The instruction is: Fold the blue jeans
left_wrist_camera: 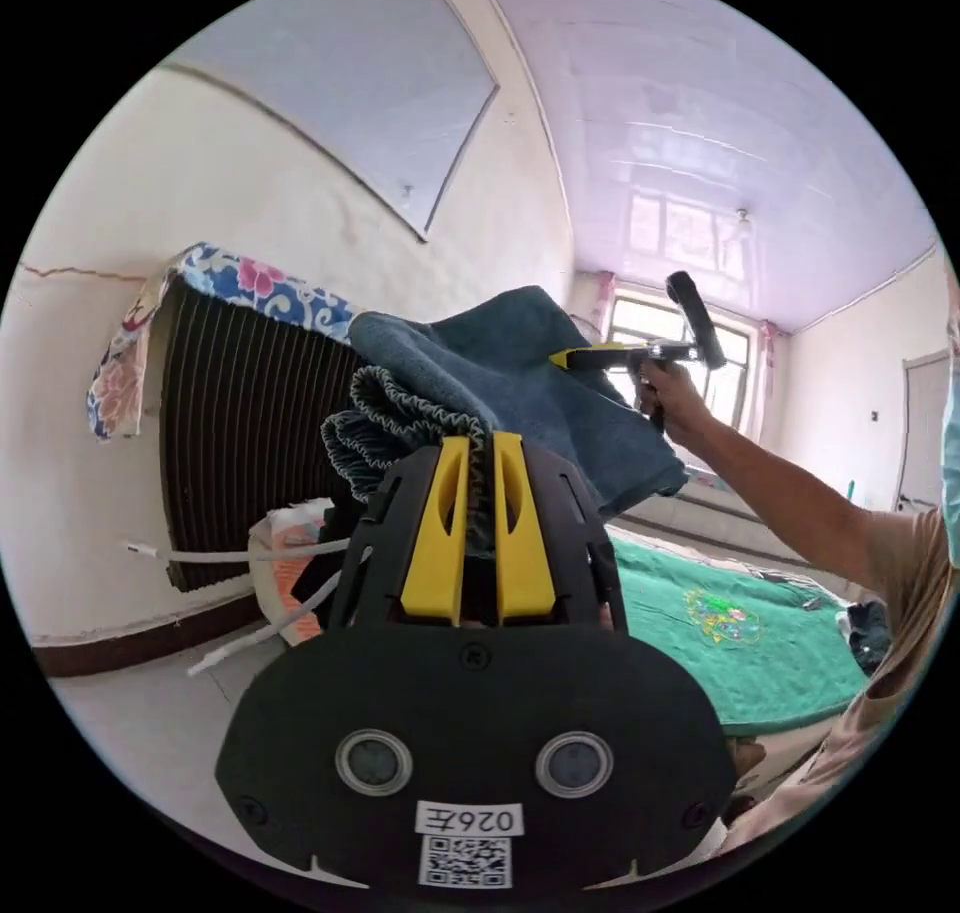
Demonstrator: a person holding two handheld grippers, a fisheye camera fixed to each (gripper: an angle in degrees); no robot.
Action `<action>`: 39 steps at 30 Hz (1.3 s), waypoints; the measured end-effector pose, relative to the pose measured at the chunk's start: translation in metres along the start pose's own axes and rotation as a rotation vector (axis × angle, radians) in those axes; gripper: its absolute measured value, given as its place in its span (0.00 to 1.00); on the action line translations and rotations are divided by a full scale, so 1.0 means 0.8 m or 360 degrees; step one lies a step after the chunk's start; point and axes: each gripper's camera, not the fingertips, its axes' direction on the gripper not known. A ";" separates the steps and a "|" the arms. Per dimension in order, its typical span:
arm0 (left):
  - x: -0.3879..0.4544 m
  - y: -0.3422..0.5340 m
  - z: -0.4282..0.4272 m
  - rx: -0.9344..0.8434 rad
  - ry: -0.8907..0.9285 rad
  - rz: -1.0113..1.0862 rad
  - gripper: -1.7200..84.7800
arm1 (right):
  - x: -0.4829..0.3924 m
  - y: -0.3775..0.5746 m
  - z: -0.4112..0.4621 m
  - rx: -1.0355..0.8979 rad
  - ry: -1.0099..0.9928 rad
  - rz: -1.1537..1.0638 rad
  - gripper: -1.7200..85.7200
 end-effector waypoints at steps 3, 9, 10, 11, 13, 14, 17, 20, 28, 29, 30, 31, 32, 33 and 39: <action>-0.017 0.010 -0.049 0.0155 0.0194 -0.0123 0.09 | 0.010 0.005 0.077 -0.0183 0.0067 0.0291 0.02; 0.062 -0.009 -0.141 0.0673 0.0134 0.0399 0.01 | -0.024 0.068 0.046 0.0090 0.0257 0.0225 0.00; 0.073 -0.013 -0.134 0.0658 0.0132 0.0470 0.01 | -0.024 0.072 0.044 0.0102 0.0286 0.0248 0.01; 0.092 -0.022 -0.111 0.0560 0.0132 0.0589 0.01 | -0.024 0.079 0.043 0.0109 0.0313 0.0277 0.01; 0.116 -0.031 -0.058 0.0263 0.0084 0.0739 0.01 | -0.022 0.087 0.050 0.0037 0.0256 0.0288 0.01; 0.128 -0.029 -0.014 -0.0004 0.0014 0.0803 0.01 | -0.020 0.092 0.060 -0.0052 0.0198 0.0305 0.01; 0.145 0.014 0.081 -0.0576 -0.0177 0.1035 0.01 | -0.022 0.117 0.084 -0.0185 0.0082 0.0177 0.01; 0.151 0.031 0.074 -0.0475 -0.0116 0.0927 0.01 | -0.015 0.154 0.069 0.0076 0.0108 0.0189 0.01; 0.253 0.069 -0.062 0.0159 -0.0053 0.0876 0.01 | 0.043 0.215 -0.101 0.0193 0.0189 0.0489 0.01; 0.281 0.083 -0.082 0.0262 0.0007 0.0929 0.01 | 0.052 0.244 -0.152 0.0321 0.0152 0.0528 0.01; 0.312 0.096 -0.096 0.0314 0.0086 0.0991 0.01 | 0.060 0.278 -0.202 0.0431 0.0133 0.0573 0.01; 0.329 0.102 -0.100 0.0319 0.0136 0.1018 0.01 | 0.063 0.296 -0.227 0.0478 0.0133 0.0598 0.01; 0.362 0.113 -0.104 0.0306 0.0254 0.1043 0.01 | 0.068 0.333 -0.276 0.0542 0.0150 0.0617 0.01; 0.396 0.125 -0.103 0.0278 0.0410 0.1066 0.01 | 0.070 0.371 -0.325 0.0561 0.0177 0.0631 0.01; 0.596 0.199 -0.072 0.0142 0.1347 0.1111 0.06 | 0.054 0.552 -0.542 0.0389 0.0789 0.0732 0.01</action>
